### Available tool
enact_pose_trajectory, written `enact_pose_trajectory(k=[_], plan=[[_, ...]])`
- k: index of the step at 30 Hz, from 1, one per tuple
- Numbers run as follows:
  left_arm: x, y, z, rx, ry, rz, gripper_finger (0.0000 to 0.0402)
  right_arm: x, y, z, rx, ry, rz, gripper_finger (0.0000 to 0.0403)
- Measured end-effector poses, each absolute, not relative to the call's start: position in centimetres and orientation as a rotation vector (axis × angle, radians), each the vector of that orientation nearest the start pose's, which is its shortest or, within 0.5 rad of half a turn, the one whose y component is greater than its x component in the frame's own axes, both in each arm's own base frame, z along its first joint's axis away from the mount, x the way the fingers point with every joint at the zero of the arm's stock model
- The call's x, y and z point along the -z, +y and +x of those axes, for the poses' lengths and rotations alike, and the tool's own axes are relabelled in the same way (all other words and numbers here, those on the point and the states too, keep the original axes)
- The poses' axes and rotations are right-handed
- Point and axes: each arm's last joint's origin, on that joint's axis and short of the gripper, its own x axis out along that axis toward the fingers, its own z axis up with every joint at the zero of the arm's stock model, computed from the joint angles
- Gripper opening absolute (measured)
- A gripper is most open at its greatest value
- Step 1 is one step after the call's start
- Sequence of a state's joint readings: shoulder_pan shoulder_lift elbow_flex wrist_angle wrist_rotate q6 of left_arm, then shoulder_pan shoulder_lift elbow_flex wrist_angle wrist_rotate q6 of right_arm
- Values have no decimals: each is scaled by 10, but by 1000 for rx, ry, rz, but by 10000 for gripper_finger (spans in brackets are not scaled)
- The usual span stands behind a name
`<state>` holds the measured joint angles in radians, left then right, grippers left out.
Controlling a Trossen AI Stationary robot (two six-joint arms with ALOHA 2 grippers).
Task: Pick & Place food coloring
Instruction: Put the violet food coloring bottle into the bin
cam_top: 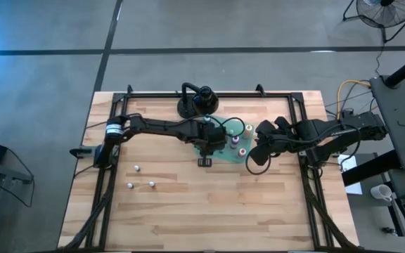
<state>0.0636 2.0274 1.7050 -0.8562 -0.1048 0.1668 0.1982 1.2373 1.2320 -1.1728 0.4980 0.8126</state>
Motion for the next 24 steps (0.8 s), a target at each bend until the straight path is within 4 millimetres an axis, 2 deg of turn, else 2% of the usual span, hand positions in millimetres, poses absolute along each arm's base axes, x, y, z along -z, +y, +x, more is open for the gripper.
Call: enact_pose_trajectory(k=[9,24], plan=[[-228,29,420,25,1230,240,28,-326,29,213,680,914,320,63],[-228,27,421,64,1218,175,28,-326,29,213,680,914,320,63]])
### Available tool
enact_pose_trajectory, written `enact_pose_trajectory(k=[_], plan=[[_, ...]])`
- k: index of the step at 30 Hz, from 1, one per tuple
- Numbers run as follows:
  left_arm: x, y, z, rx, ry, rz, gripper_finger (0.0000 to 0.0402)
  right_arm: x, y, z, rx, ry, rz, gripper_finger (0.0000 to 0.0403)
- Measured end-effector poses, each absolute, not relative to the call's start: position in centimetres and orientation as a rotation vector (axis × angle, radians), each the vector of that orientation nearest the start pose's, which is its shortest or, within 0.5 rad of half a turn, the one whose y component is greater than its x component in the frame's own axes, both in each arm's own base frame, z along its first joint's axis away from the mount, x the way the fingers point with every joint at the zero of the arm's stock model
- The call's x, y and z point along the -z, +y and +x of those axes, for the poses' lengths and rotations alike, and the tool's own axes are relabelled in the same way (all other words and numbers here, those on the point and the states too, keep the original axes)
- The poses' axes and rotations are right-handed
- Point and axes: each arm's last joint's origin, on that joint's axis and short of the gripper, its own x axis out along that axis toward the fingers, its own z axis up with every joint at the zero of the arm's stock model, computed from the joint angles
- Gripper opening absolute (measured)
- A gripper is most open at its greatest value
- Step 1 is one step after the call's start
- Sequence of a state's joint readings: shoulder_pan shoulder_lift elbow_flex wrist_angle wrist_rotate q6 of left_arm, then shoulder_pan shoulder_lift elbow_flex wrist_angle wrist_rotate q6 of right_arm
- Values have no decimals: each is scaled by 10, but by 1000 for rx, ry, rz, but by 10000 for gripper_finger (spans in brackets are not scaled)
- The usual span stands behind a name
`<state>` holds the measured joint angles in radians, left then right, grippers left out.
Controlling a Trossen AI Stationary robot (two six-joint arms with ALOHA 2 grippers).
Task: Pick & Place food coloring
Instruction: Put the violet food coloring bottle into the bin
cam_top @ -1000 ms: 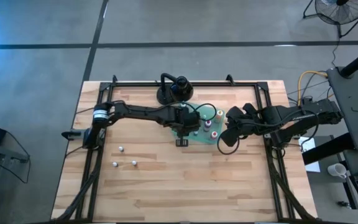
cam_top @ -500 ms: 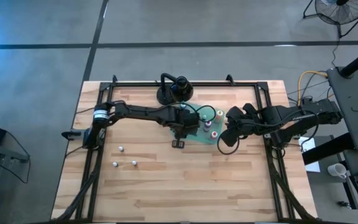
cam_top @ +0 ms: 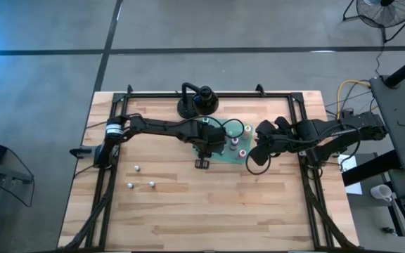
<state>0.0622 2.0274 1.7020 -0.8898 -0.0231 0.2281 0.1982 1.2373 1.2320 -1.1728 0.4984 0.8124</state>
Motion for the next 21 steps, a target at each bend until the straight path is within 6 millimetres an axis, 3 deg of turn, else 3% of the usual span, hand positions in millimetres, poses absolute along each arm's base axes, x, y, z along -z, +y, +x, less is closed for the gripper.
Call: enact_pose_trajectory(k=[10,21], plan=[[-230,27,427,66,1146,200,28,-326,29,213,680,913,319,63],[-207,29,435,63,1195,200,28,-322,29,213,684,924,313,63]])
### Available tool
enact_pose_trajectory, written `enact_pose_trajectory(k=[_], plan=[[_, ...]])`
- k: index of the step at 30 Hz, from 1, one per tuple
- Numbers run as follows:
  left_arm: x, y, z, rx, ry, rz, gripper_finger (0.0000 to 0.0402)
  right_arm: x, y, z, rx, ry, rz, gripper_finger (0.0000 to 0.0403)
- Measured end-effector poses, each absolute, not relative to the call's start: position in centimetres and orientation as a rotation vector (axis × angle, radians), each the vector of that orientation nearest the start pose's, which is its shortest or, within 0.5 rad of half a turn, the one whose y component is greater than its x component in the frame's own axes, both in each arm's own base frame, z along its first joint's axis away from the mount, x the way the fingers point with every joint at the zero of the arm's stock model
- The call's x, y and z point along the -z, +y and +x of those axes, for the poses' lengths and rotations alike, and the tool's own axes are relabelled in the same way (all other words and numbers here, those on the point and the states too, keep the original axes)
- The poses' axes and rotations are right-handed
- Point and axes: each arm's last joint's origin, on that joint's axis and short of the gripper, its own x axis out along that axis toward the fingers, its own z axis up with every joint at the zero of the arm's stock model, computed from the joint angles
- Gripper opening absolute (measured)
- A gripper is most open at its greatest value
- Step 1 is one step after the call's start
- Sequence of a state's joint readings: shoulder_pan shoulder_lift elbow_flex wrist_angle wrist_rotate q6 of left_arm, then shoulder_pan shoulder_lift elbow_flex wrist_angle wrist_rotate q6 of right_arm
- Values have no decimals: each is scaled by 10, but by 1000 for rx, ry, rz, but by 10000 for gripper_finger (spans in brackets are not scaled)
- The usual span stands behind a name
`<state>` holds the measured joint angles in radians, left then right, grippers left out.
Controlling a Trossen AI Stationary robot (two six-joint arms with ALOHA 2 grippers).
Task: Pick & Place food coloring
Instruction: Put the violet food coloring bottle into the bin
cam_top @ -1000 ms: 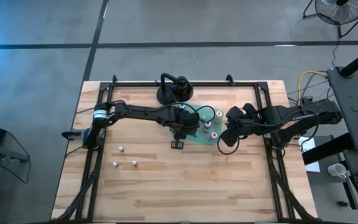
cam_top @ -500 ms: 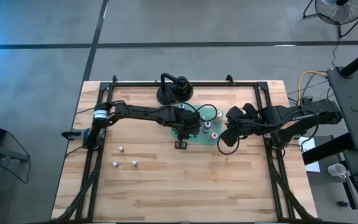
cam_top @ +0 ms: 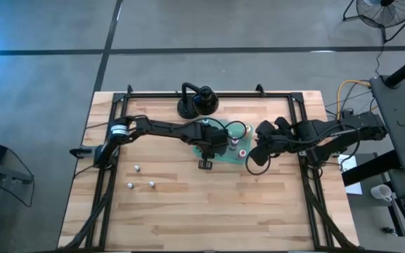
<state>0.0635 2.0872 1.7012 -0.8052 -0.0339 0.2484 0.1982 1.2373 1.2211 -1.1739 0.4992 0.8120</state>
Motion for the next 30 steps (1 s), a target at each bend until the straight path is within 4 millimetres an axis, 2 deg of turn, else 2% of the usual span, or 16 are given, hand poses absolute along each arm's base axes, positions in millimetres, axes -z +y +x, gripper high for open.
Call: enact_pose_trajectory(k=[9,17,30], plan=[[-204,29,434,51,1217,208,29,-315,28,212,692,946,300,63],[-204,30,434,54,1217,215,48,-306,28,211,712,966,305,63],[-205,30,436,66,1191,232,50,-304,28,210,714,968,307,63]])
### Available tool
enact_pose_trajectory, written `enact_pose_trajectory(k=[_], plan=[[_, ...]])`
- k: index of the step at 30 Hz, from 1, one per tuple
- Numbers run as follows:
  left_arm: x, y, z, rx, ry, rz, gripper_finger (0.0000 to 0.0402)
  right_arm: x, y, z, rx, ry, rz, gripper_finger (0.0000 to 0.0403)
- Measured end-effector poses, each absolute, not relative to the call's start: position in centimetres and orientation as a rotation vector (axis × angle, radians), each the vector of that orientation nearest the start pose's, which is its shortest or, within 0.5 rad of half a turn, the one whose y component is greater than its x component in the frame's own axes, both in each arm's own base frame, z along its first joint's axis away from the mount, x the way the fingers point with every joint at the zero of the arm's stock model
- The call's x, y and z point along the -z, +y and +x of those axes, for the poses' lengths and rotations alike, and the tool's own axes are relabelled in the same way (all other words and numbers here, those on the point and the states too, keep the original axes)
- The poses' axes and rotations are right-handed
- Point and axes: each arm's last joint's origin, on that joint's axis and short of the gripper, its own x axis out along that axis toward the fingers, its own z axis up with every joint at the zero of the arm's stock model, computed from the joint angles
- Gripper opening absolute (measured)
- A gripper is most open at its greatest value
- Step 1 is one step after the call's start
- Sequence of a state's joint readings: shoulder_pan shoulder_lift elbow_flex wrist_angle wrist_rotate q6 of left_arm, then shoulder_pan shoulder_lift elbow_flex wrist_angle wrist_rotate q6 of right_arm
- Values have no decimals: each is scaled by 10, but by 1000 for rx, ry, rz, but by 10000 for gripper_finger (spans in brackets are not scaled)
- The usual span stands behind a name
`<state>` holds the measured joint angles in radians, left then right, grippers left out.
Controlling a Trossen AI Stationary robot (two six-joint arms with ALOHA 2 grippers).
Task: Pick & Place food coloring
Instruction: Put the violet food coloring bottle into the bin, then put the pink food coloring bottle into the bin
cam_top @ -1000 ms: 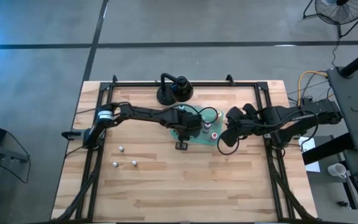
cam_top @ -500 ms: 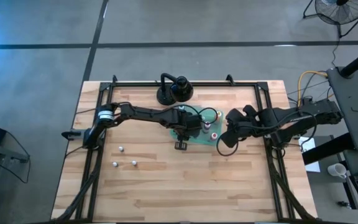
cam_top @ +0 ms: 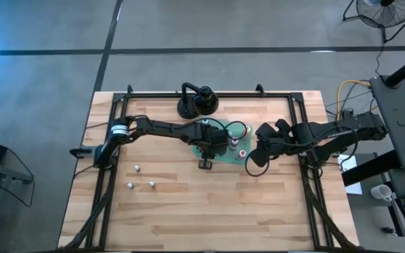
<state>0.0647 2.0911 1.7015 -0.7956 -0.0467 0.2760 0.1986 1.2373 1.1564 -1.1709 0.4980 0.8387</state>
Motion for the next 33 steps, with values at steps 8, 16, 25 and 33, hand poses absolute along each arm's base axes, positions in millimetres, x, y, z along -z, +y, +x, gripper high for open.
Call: enact_pose_trajectory(k=[8,16,25,33], plan=[[-204,30,435,56,1196,217,51,-305,28,211,713,967,309,63],[-204,30,436,51,1195,210,51,-305,28,211,722,961,324,63],[-203,30,436,18,1195,160,58,-305,28,211,722,962,324,63],[-203,30,437,23,1189,168,97,-305,28,210,721,963,321,63]])
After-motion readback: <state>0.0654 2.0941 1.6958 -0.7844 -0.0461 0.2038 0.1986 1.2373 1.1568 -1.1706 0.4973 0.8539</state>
